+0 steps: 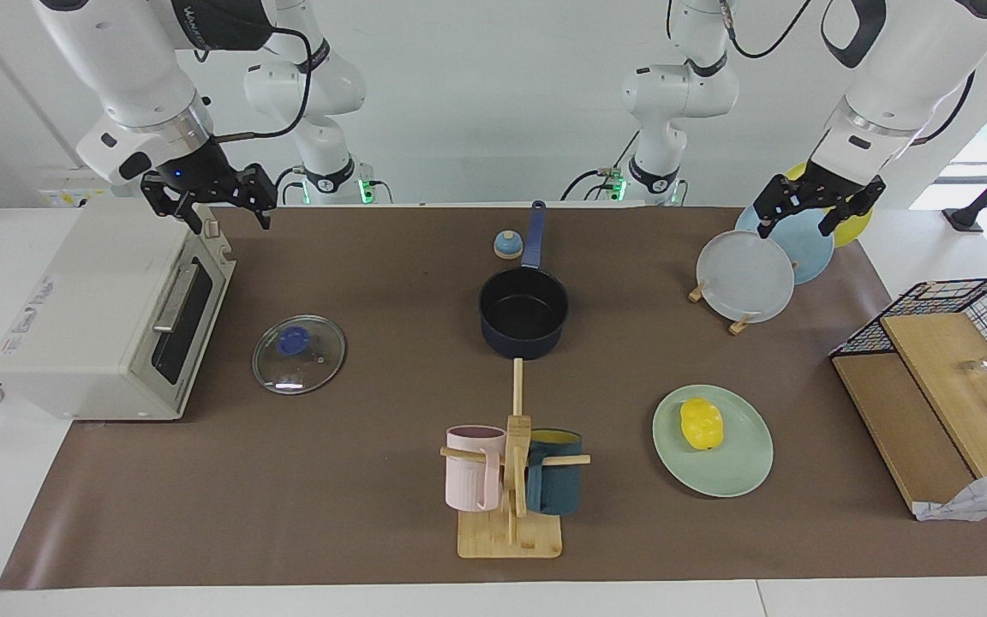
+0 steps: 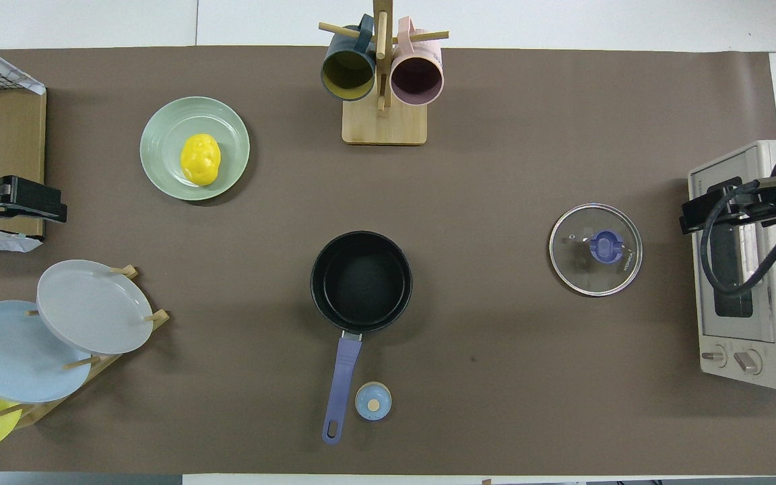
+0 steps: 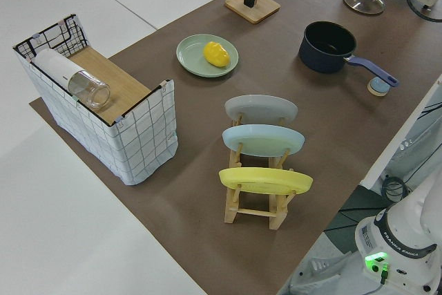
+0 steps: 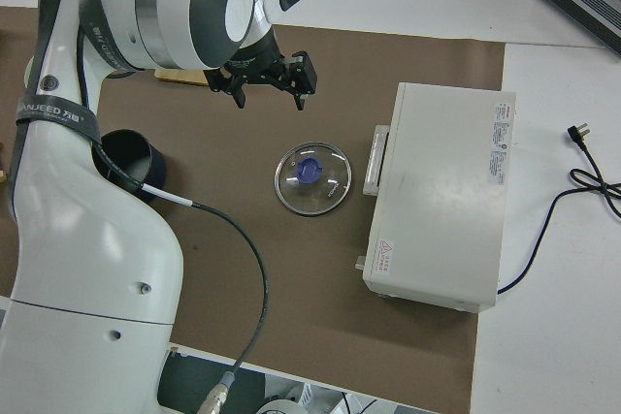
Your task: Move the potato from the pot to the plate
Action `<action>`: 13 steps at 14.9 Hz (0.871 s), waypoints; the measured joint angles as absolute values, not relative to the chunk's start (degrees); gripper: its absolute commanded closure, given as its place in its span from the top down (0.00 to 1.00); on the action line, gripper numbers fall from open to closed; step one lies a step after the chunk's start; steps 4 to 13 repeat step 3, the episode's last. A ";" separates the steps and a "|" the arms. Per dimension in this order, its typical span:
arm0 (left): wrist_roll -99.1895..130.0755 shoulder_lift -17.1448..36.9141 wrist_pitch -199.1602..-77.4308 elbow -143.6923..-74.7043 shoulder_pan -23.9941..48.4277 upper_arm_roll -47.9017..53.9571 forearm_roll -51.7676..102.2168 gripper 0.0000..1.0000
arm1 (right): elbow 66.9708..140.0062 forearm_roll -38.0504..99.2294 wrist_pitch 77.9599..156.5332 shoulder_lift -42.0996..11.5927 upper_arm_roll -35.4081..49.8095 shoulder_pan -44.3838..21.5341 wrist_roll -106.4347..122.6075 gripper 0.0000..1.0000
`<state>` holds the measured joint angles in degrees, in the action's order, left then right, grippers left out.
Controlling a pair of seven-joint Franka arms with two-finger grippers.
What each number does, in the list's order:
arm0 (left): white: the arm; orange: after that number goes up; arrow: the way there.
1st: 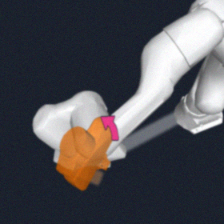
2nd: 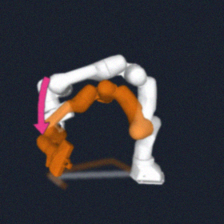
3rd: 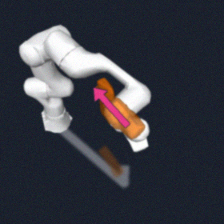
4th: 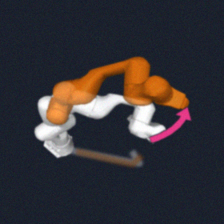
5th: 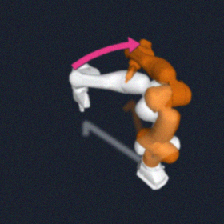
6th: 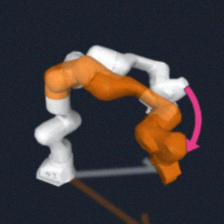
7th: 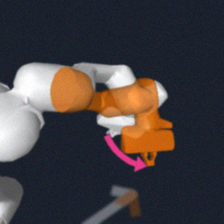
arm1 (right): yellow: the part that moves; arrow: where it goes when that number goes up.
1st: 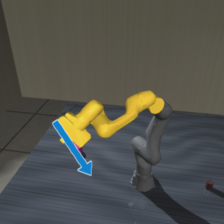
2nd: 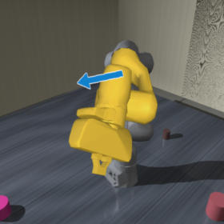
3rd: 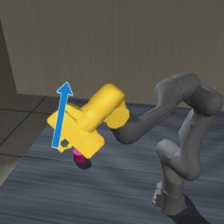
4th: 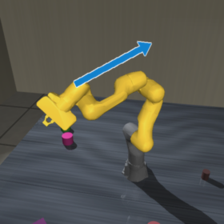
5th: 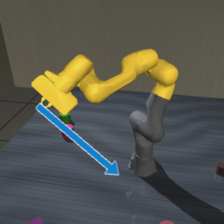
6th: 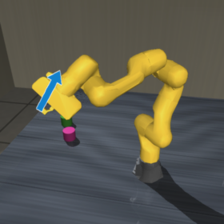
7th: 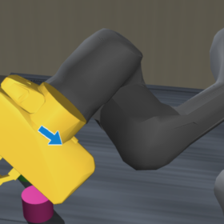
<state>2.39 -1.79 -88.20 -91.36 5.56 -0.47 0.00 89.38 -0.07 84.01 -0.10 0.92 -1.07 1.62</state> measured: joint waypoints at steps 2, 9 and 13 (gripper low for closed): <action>2.39 -1.79 -88.10 -91.33 5.43 -0.47 0.00 1.00 | 89.38 -0.07 84.01 -0.10 0.92 -1.08 1.62 1.00; 2.39 -1.79 -88.10 -91.33 5.37 -0.47 0.00 1.00 | 89.38 -0.07 84.01 -0.10 0.92 -1.08 1.62 1.00; 2.39 -1.79 -88.10 -91.33 5.37 -0.47 0.00 1.00 | 89.38 -0.07 84.01 -0.10 0.92 -1.08 1.62 1.00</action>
